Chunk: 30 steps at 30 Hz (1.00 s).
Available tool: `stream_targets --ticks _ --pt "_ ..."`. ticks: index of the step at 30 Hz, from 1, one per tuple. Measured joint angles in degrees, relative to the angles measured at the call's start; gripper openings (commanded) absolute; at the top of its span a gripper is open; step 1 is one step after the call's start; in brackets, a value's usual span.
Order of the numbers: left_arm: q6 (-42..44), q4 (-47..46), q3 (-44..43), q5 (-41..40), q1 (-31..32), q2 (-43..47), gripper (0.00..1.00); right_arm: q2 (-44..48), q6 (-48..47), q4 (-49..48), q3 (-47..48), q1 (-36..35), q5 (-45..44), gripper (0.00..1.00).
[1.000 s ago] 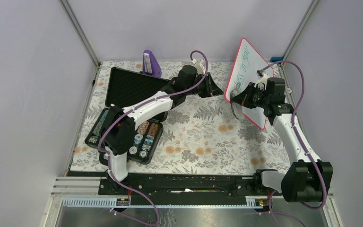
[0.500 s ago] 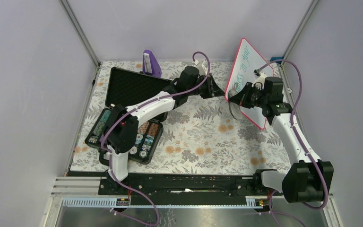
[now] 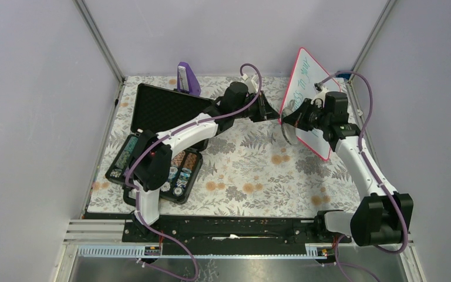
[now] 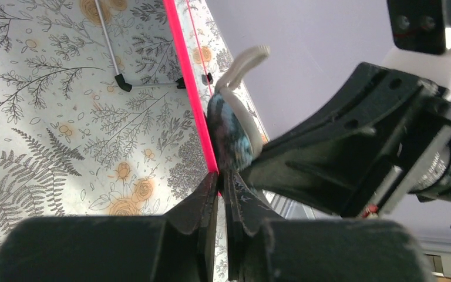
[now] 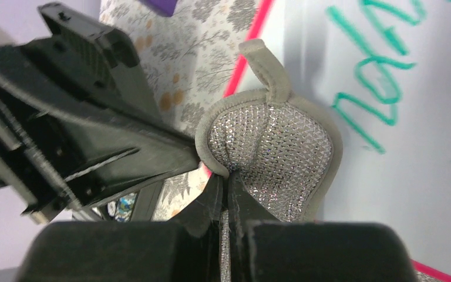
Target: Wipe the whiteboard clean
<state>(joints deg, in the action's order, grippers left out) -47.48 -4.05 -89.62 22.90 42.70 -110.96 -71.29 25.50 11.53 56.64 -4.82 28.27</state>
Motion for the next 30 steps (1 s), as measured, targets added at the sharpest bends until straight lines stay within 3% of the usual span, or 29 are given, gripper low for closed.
stream_targets --ticks 12,18,20,30 --pt "0.5 0.3 -1.1 0.1 0.1 -0.7 0.12 -2.8 -0.2 2.8 -0.2 6.8 -3.4 0.00" --pt "1.9 1.6 -2.4 0.1 0.2 -0.9 0.44 -2.5 -1.2 4.6 1.0 6.8 -4.1 0.00" --pt "2.6 2.1 -3.0 -0.1 0.4 -0.9 0.49 -2.5 -1.2 5.0 2.0 6.8 -3.4 0.00" --pt "5.3 9.3 -15.3 0.7 0.3 -6.5 0.45 -4.6 1.7 1.9 8.4 5.7 2.4 0.00"
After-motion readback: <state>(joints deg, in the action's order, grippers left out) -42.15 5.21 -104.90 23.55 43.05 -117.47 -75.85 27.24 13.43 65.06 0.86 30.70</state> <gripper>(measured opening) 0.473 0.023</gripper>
